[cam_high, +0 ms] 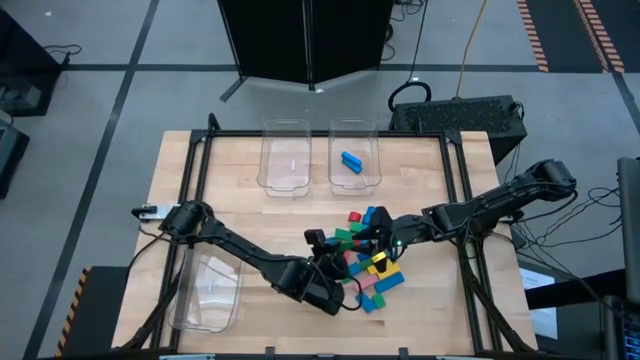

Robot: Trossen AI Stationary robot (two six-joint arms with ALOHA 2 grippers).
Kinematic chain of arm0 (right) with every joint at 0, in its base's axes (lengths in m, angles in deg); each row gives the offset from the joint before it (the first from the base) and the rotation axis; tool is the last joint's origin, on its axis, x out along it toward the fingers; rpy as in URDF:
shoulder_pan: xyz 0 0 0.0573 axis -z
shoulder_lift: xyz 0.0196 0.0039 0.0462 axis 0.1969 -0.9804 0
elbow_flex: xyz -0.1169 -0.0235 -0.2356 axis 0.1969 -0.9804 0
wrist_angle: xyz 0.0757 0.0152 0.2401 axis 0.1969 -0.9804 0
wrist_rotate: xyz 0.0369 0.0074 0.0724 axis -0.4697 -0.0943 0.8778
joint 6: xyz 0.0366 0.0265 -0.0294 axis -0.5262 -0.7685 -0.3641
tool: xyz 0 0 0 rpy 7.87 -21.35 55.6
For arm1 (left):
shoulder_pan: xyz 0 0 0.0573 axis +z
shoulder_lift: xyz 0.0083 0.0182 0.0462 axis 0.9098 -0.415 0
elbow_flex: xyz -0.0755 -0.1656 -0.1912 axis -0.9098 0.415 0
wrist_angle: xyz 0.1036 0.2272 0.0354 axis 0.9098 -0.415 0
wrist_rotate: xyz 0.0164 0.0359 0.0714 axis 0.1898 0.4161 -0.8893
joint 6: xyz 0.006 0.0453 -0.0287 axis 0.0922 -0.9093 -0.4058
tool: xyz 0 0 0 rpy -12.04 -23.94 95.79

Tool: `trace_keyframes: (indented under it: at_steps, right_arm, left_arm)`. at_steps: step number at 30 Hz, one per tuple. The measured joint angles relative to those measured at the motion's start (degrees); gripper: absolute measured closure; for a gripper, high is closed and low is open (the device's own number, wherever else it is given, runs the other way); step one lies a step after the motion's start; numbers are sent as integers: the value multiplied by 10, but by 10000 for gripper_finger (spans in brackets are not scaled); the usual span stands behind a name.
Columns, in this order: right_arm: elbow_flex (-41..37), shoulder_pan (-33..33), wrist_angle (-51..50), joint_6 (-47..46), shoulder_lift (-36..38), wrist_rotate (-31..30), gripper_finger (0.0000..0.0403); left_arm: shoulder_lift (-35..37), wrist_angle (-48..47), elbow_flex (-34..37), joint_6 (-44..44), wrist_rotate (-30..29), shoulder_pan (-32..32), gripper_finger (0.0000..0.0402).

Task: Sort blocks by size
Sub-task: Put the green rectangular block into the top right transparent bin

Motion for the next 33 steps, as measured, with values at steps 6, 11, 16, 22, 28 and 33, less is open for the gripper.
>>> trace_keyframes:
  at_steps: [6, 11, 16, 22, 28, 33]
  right_arm:
    - [0, 0, 0, 0, 0, 6, 268]
    - [0, 0, 2, -8, 0, 1, 319]
    - [0, 1, 1, -9, 0, -12, 349]
    - [0, 1, 5, 5, 0, -28, 351]
    - [1, 25, 7, 36, 0, -40, 352]
    - [1, 66, 8, 52, 0, -39, 352]
  left_arm:
    - [0, 49, 0, -53, -19, 1, 306]
    - [0, 65, 0, -70, -33, 6, 306]
    - [0, 61, 0, -70, -36, 8, 306]
    - [0, 57, 0, -65, -53, 9, 292]
    - [15, -37, -1, -41, -56, 19, 242]
    - [21, -184, 0, 55, -61, 37, 230]
